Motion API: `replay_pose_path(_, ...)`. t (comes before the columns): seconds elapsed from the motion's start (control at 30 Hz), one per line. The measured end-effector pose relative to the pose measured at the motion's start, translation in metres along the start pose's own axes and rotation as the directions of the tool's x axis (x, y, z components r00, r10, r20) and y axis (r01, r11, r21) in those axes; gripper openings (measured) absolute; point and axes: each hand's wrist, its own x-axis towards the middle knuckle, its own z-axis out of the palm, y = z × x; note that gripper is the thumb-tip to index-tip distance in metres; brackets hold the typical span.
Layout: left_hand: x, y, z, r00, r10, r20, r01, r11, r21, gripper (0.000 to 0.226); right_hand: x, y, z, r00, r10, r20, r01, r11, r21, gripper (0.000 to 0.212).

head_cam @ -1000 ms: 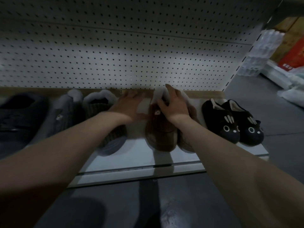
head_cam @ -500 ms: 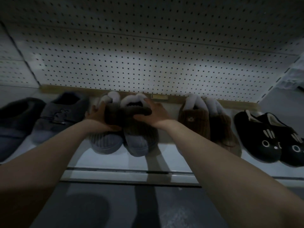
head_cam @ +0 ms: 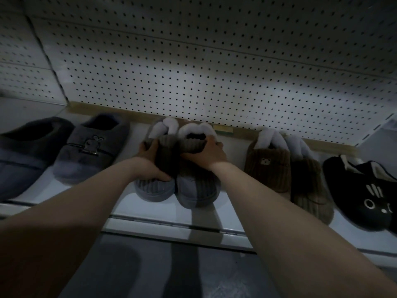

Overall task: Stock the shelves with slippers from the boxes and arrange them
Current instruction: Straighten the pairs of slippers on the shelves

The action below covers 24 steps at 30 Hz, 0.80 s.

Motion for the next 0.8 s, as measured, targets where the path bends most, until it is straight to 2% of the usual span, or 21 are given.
replay_pose_path(0.1, -0.002, 0.004, 0.002, 1.0, 0.008, 0.02, -0.008, 1.0, -0.009, 0.133, -0.001, 0.007, -0.003, 0.996, 0.086, -0.024, -0.085, 0.994, 0.063, 0.112)
replay_pose_path(0.2, -0.005, 0.009, 0.004, 0.999, 0.023, 0.03, -0.022, 0.999, -0.027, 0.13, -0.006, 0.008, -0.007, 0.994, 0.105, -0.023, -0.103, 0.99, 0.092, 0.106)
replay_pose_path(0.43, -0.01, 0.011, 0.006, 0.996, 0.048, 0.075, -0.046, 0.998, -0.031, 0.128, -0.008, 0.016, -0.011, 0.987, 0.154, -0.036, -0.147, 0.979, 0.144, 0.113)
replay_pose_path(0.8, 0.002, 0.012, 0.01, 0.998, 0.06, -0.014, -0.06, 0.998, -0.009, 0.13, -0.003, 0.02, -0.005, 0.986, 0.144, -0.082, -0.129, 0.978, 0.163, 0.11)
